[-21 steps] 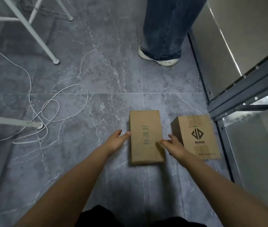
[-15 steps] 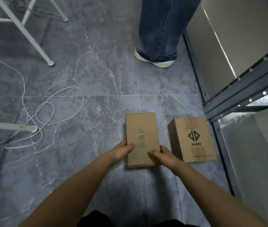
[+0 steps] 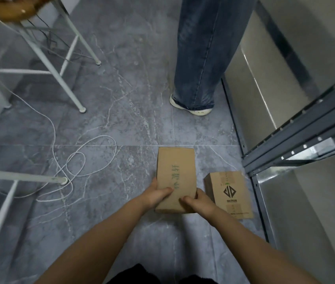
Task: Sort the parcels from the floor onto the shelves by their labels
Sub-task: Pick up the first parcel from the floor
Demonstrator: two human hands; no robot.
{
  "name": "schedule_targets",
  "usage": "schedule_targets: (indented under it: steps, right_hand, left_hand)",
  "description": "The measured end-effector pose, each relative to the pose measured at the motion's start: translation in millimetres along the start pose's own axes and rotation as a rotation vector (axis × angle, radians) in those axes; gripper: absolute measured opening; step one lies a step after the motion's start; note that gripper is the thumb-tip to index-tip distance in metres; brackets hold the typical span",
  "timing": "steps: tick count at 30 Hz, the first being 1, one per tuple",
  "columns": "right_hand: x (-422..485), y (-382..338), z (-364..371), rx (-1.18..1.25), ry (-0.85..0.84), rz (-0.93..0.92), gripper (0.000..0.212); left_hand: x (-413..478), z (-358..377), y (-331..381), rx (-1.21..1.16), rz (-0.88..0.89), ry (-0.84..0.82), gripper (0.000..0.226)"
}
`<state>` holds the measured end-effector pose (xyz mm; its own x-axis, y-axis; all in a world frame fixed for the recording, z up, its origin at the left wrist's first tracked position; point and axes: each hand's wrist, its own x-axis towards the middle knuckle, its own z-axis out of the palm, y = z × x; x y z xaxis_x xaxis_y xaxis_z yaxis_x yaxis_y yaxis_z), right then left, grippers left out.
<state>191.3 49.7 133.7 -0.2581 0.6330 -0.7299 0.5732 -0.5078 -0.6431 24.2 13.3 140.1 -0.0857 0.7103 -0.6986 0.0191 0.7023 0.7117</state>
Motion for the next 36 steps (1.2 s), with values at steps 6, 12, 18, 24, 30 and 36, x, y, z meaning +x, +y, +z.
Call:
schedule_targets:
  steps: [6,12,18,24,30,36]
  right_hand:
    - [-111,-137,-42,0.007,0.103,-0.123,0.049]
    - [-231,-264,-73,0.003,0.165,-0.244,0.054]
    - [-340,-375,-99,0.012,0.224,-0.372,0.056]
    - [-429,-474,-117,0.063,0.273,-0.547,0.061]
    - [-488,-536,-135,0.079,0.349,-0.751,0.054]
    - [-534,-560,-145,0.085,0.414,-0.931,0.047]
  left_hand:
    - [-111,-28,136,0.016,0.085,0.05,0.058]
    - [-229,-54,270,0.067,0.174,0.085,0.061]
    - [-344,-76,386,0.039,0.321,0.128,0.063]
    - [-425,-96,489,-0.078,0.54,0.261,0.066]
    - [-481,-114,554,-0.205,0.688,0.356,0.041]
    - [-505,-115,577,-0.309,0.745,0.433,0.037]
